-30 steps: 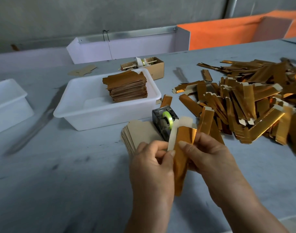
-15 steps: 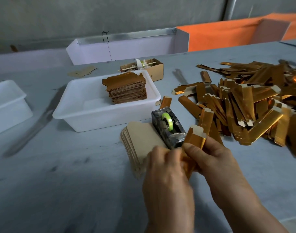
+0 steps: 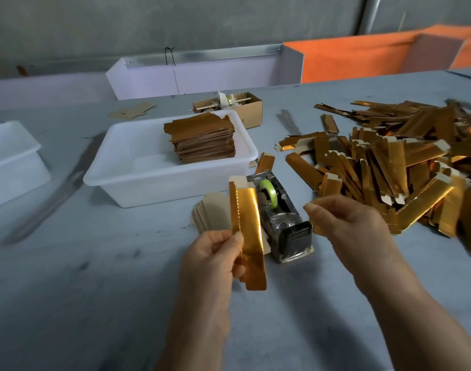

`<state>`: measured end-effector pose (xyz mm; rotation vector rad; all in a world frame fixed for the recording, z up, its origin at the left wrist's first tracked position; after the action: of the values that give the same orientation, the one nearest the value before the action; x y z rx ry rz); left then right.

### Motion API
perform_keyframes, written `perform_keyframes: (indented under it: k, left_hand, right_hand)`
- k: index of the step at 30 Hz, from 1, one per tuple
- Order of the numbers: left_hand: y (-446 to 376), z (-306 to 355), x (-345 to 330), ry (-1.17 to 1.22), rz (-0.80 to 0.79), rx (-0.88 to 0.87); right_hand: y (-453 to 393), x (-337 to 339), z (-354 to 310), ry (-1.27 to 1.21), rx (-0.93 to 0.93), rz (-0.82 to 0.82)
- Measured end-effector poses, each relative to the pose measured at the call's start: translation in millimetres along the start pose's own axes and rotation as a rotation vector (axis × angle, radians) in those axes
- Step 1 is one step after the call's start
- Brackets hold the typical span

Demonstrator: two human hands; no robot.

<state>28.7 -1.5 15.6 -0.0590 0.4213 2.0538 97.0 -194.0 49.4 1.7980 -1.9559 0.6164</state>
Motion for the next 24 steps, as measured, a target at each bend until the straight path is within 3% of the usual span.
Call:
perform_keyframes:
  k: [4,12,17,24]
  left_hand:
    - [-2,-9,-2,0.02,0.031,0.035]
    - [-5,-17,-23,0.036,-0.052,0.043]
    - [-7,-20,-33,0.036,-0.072,0.036]
    - [-3,-6,-38,0.01,-0.08,-0.115]
  right_hand:
    - [-11,-22,13,0.061,-0.1,-0.211]
    - [-14,-29,12,-0.026,-0.146,-0.249]
    - [-17,-32,10,0.043,-0.157,-0.262]
    - [-12,-30,4,0.043,-0.13,-0.278]
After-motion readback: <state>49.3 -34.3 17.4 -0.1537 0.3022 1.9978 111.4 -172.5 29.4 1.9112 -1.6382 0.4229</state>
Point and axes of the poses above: each hand's wrist, its own y-axis away from the middle knuckle, its own x-axis out of the back of the hand, z = x × y, the point moved 6 cm from there along -y, towards the middle knuckle, and after that the axes turned 7 degrees about y, right-handed, at the moved point
